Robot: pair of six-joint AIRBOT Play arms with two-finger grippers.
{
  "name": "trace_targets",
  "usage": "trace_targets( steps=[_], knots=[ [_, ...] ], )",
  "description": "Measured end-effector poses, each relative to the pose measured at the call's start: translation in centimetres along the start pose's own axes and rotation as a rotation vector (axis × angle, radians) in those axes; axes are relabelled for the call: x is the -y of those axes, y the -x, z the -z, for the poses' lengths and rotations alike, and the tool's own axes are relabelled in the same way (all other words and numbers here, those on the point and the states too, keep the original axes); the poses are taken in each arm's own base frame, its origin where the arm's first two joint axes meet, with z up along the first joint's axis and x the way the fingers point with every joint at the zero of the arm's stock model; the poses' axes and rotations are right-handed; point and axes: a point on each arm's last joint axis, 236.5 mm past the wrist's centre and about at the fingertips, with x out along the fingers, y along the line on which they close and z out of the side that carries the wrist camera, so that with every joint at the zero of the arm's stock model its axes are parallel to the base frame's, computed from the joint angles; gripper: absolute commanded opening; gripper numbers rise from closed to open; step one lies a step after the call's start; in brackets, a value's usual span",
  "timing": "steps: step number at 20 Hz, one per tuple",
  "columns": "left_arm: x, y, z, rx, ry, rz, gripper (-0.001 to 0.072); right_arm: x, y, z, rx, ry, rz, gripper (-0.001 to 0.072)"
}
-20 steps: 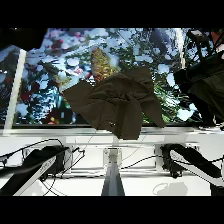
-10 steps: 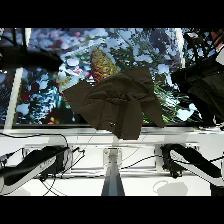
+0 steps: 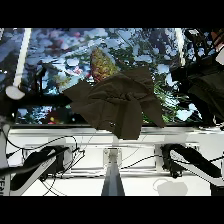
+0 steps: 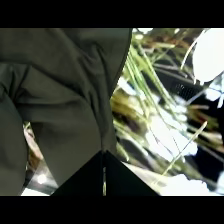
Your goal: Fold the clothes and pants, and hang the long-sleeved shirts on hangers.
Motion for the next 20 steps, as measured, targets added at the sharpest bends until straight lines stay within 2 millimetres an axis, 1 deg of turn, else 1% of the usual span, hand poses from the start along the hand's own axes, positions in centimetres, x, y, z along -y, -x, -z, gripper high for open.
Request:
trace_targets(
  steps=[1,3,5,8,12,14,17,18,20],
  knots=[
    [-0.3,-0.5,1.0,-0.004,0.026,0.008,0.0524,0.1,0.0,-0.2,0.008,0.0,0.003,0.0008],
    [-0.8,-1.3,2.6,-0.016,0.062,0.016,0.0524,0.2,0.0,-0.7,0.029,0.001,0.009,0.0009],
    [-1.3,-2.0,3.5,-0.014,0.096,0.015,0.0525,0.3,0.0,-1.1,0.046,0.002,0.014,0.0009],
    [-1.9,-2.8,3.7,0.022,0.153,0.012,0.0525,0.4,0.0,-1.4,0.059,0.002,0.017,0.0009],
    [-1.7,-4.0,3.1,0.078,0.199,0.023,0.0526,0.5,0.0,-1.7,0.073,0.002,0.021,0.0008],
    [-1.8,-4.7,3.2,0.079,0.209,0.021,0.0526,0.5,0.0,-1.9,0.078,0.001,0.021,0.0008],
    [-2.0,-6.0,3.9,0.042,0.234,0.019,0.0521,0.5,0.0,-2.0,0.085,-0.001,0.02,0.0009],
    [-2.2,-6.5,3.9,0.036,0.248,0.018,0.0494,0.5,0.0,-2.1,0.086,-0.002,0.02,0.0009],
    [-2.1,-7.3,3.4,0.05,0.293,0.031,0.0288,0.5,0.1,-2.2,0.093,-0.002,0.021,0.0009]
  ],
)
